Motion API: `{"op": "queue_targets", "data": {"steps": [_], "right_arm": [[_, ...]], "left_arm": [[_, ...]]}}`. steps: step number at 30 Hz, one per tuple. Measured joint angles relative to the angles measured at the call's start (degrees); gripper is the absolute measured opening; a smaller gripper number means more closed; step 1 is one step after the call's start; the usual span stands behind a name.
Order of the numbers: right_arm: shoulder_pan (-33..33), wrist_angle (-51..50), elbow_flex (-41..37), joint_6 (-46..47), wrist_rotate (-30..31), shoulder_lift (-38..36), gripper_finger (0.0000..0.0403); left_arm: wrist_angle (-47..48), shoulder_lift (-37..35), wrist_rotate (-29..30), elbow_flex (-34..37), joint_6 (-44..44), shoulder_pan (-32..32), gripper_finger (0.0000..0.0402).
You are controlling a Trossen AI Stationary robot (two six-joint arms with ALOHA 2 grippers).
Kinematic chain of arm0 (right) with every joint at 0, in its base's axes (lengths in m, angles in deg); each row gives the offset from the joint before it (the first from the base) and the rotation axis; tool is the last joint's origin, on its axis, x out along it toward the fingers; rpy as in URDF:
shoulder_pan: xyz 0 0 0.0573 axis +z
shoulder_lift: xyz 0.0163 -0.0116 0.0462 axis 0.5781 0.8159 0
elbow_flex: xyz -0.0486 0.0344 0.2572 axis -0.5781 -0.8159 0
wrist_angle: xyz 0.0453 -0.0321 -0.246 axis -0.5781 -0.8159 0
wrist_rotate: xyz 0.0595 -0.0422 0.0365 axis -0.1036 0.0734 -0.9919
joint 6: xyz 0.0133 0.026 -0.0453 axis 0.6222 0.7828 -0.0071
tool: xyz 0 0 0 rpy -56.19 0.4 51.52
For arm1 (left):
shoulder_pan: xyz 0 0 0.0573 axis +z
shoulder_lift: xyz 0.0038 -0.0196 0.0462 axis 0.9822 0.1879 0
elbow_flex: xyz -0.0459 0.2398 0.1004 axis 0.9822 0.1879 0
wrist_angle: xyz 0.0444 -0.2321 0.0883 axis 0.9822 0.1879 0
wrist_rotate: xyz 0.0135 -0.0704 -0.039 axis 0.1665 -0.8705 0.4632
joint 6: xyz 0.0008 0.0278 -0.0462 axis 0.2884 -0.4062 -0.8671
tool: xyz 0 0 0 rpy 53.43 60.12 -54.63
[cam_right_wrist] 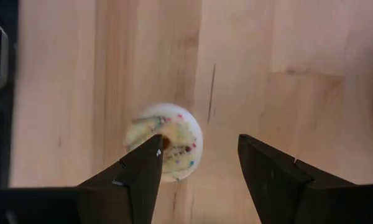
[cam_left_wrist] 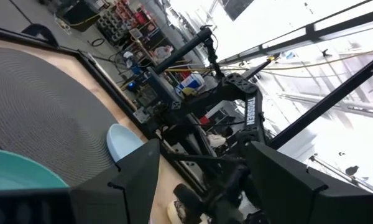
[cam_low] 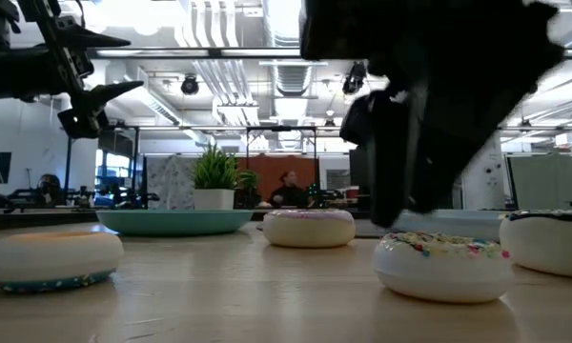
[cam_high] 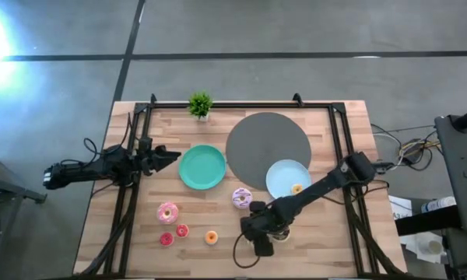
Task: Pick & Place donuts
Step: Put the small white donut on the blue plate
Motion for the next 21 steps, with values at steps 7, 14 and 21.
{"op": "queue_targets", "data": {"steps": [7, 14, 21], "right_arm": [[0.5, 0.5, -0.4, 1.8, 0.1, 0.6, 0.0176], [0.9, 2.1, -1.9, 2.0, 0.2, 0.6, 0.0147], [0.9, 2.4, -2.6, 3.1, 0.0, 0.6, 0.0093]], "left_arm": [[0.4, 0.1, 0.0, 0.0, 0.0, 0.0, 0.022], [0.4, 0.1, 0.0, 0.0, 0.0, 0.0, 0.022], [0.4, 0.1, 0.0, 0.0, 0.0, 0.0, 0.022]]}}
